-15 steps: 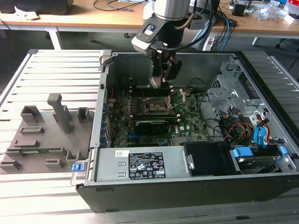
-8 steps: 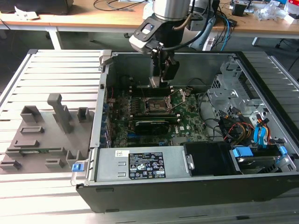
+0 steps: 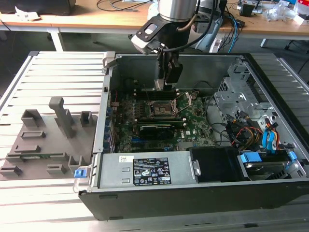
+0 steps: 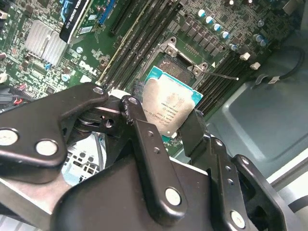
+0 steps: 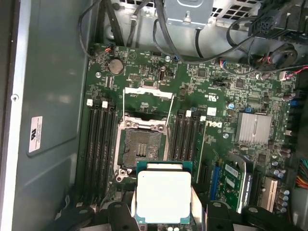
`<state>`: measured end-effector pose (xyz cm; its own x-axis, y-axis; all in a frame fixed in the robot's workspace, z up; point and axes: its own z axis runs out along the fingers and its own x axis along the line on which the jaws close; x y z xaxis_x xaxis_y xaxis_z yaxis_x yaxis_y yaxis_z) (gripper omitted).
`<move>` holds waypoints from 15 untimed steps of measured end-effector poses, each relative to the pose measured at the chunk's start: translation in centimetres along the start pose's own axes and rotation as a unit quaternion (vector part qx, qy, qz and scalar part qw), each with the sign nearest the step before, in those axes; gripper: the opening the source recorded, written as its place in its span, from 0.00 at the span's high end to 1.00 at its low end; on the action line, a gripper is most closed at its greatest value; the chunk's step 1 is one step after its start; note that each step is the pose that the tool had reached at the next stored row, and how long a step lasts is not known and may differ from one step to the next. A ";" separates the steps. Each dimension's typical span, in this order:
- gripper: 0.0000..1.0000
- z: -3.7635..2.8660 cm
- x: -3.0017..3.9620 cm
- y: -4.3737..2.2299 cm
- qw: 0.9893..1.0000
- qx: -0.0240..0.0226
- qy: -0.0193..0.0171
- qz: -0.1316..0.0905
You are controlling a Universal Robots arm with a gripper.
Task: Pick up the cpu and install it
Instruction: 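Place the cpu into insertion slot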
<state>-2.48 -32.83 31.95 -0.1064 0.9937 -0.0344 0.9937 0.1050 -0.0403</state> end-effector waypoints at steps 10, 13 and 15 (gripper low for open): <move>0.46 0.57 0.02 0.02 1.000 0.000 0.000 0.001; 0.46 0.76 0.03 0.03 1.000 0.000 0.000 0.001; 0.46 0.87 0.03 0.03 1.000 0.000 0.000 0.001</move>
<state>-2.48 -32.83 31.08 -0.1048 0.9939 -0.0346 0.9938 0.1034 -0.0404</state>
